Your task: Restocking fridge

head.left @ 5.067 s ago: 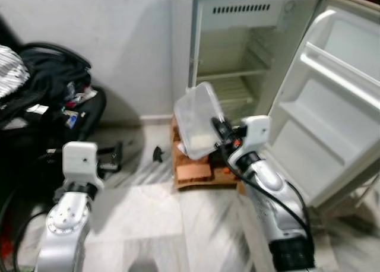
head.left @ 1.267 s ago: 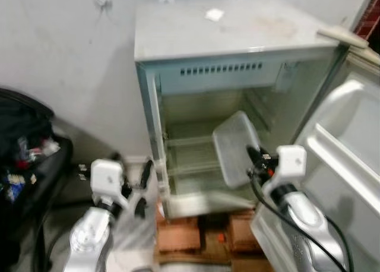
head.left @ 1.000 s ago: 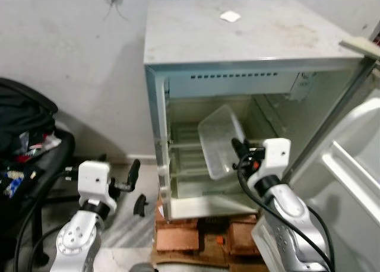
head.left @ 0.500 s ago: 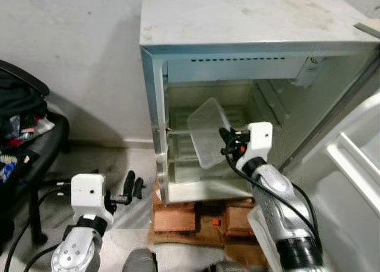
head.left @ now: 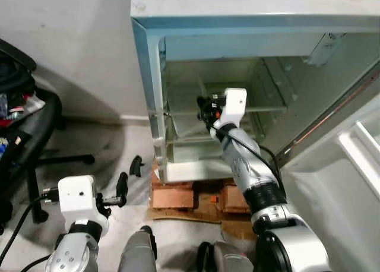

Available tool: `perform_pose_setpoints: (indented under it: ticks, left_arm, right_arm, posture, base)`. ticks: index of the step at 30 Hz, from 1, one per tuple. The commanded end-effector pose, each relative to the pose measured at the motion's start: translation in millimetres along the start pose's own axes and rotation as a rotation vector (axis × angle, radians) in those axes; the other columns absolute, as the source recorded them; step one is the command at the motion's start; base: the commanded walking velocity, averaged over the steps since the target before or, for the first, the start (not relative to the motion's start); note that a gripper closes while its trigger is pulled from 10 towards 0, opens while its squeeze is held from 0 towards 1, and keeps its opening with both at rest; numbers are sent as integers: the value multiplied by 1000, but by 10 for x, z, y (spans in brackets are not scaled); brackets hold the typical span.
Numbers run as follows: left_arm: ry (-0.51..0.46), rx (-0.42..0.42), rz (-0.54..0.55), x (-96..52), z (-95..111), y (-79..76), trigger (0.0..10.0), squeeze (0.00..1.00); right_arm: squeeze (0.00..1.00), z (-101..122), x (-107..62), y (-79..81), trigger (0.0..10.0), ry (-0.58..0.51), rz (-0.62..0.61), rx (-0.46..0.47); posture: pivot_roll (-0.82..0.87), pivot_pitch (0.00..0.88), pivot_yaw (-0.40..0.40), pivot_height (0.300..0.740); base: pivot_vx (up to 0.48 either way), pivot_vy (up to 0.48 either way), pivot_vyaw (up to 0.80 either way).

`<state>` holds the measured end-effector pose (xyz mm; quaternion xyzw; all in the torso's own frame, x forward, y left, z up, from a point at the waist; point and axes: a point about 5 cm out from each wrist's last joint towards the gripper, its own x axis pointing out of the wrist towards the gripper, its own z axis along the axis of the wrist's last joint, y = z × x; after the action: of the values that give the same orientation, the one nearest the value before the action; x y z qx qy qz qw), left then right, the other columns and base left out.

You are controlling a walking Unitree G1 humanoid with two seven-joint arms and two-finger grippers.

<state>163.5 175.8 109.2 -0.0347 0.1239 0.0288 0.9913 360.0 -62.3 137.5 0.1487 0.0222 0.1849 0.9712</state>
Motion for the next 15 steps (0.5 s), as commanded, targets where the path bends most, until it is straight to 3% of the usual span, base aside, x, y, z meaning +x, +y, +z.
perform_pose_setpoints:
  ticks: [1,7,8,10,14,15]
  left_arm:
    - [19,-3,22,-49,0,22,10000,0]
    - [56,-29,70,-147,-31,43,10000,0]
    - [72,-44,90,-192,-46,45,10000,0]
    - [72,-44,90,-192,-46,45,10000,0]
    - [92,-47,96,-250,-75,25,10000,0]
    - [96,-48,96,-250,-79,13,10000,0]
  right_arm:
    - [0,-46,32,-17,10000,10,-30,48]
    - [0,26,193,24,10000,15,-100,171]
    - [0,50,241,26,10000,20,-144,247]
    - [0,50,241,26,10000,20,-144,247]
    - [0,49,288,99,10000,31,-173,345]
    - [992,31,309,193,10000,41,-146,378]
  posture:
    - [296,305,-89,740]
    - [314,329,-117,740]
    - [318,336,-123,740]
    - [318,336,-123,740]
    - [318,345,-130,740]
    - [317,350,-135,740]
  base:
    - [0,0,0]
    - [0,0,0]
    - [0,0,0]
    - [0,0,0]
    - [0,0,0]
    - [0,0,0]
